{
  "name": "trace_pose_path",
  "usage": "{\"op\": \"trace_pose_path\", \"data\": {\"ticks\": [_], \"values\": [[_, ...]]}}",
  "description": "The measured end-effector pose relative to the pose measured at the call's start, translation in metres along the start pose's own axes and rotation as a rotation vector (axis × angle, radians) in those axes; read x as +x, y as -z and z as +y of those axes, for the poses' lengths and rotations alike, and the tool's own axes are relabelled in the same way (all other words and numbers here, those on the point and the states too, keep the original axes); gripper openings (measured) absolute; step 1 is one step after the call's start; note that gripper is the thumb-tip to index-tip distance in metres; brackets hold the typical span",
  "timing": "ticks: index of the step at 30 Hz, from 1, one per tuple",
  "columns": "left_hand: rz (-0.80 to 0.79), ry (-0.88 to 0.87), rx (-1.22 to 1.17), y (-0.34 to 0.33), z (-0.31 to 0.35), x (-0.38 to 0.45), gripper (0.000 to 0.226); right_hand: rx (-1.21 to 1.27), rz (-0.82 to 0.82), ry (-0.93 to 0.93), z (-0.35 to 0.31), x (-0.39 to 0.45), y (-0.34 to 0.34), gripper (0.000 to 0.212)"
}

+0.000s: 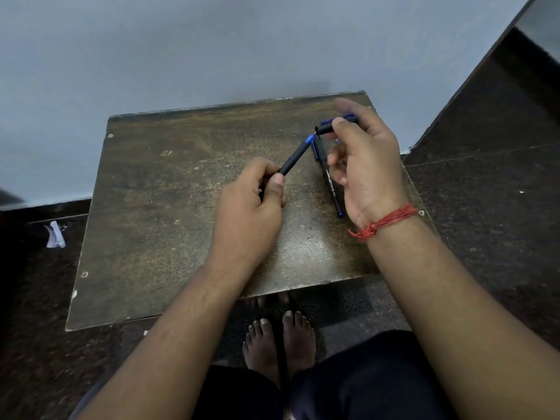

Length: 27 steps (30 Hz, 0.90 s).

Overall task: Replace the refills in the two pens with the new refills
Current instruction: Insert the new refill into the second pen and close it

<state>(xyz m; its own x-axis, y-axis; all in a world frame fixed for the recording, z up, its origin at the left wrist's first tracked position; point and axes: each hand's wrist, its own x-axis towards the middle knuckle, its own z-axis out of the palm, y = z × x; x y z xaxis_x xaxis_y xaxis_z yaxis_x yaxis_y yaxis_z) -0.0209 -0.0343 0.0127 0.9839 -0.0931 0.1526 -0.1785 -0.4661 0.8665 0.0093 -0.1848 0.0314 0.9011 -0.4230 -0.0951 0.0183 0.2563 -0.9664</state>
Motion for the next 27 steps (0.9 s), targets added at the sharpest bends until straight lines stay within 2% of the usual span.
{"op": "trace_pose_path", "data": {"ticks": [7,12,17,25,27], "values": [[-0.001,-0.003,-0.024,0.000,-0.001,0.000,0.011,-0.147,-0.101,0.059,0.002,-0.002,-0.002,0.031],[0.012,0.006,-0.042,-0.001,-0.003,0.001,0.011,-0.274,-0.193,0.099,0.009,-0.006,-0.006,0.020],[0.044,0.005,-0.018,-0.002,-0.005,0.000,0.009,-0.264,-0.191,0.084,0.012,-0.007,-0.011,0.016],[0.082,0.004,0.010,-0.001,-0.010,-0.002,0.008,-0.353,-0.203,0.114,0.017,-0.011,-0.018,0.020],[0.100,0.009,0.005,-0.002,-0.009,-0.001,0.009,-0.372,-0.209,0.139,0.020,-0.016,-0.020,0.030]]}}
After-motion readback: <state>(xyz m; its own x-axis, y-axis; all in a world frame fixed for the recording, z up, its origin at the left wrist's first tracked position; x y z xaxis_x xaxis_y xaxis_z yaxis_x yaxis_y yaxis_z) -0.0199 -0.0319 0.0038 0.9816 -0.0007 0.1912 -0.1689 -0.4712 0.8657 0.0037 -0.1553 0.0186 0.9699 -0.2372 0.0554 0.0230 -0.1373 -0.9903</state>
